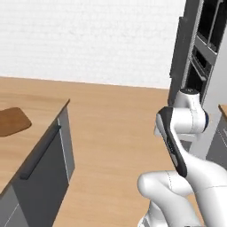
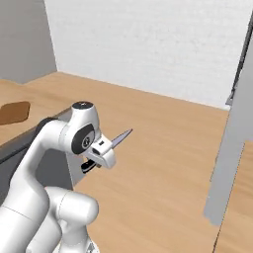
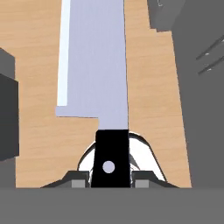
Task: Pick up the knife from the drawer and place it on the cutting board. Then place the meat from the plate to the cutting board.
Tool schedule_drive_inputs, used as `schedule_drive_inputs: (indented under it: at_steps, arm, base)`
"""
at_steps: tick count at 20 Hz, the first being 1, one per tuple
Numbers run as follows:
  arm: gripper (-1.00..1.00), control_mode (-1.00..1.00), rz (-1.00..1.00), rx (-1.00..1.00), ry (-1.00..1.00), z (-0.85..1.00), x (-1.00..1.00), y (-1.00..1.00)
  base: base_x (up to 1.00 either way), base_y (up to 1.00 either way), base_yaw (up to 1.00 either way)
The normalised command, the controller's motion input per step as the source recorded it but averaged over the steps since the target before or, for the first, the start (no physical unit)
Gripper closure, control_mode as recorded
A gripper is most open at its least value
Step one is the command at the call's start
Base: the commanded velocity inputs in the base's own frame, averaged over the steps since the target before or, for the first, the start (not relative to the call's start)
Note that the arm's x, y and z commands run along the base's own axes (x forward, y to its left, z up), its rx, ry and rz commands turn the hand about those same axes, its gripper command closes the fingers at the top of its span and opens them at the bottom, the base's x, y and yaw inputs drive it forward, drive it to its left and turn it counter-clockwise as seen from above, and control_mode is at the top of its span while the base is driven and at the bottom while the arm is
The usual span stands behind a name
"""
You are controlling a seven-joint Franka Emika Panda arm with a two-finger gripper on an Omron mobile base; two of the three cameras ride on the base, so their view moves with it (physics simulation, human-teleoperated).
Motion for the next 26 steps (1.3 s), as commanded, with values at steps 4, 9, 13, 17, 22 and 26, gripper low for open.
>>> schedule_drive_inputs:
  at_steps: [4, 9, 13, 17, 22, 26]
  arm:
    - [1.00, 1.00, 0.00, 0.00, 0.00, 0.00, 0.00, 0.00]
    - [1.00, 1.00, 0.00, 0.00, 0.00, 0.00, 0.00, 0.00]
    - [1.00, 1.00, 0.00, 0.00, 0.00, 0.00, 0.00, 0.00]
    - [1.00, 1.00, 0.00, 0.00, 0.00, 0.00, 0.00, 0.00]
    - [1.00, 1.00, 0.00, 0.00, 0.00, 0.00, 0.00, 0.00]
    - [1.00, 1.00, 0.00, 0.00, 0.00, 0.00, 0.00, 0.00]
  base:
    - [1.00, 0.00, 0.59]
    - [0.97, 0.20, 0.68]
    - [0.29, 0.28, 0.78]
    - [0.05, 0.62, 0.49]
    - [0.30, 0.73, -0.01]
    - [0.47, 0.79, -0.09]
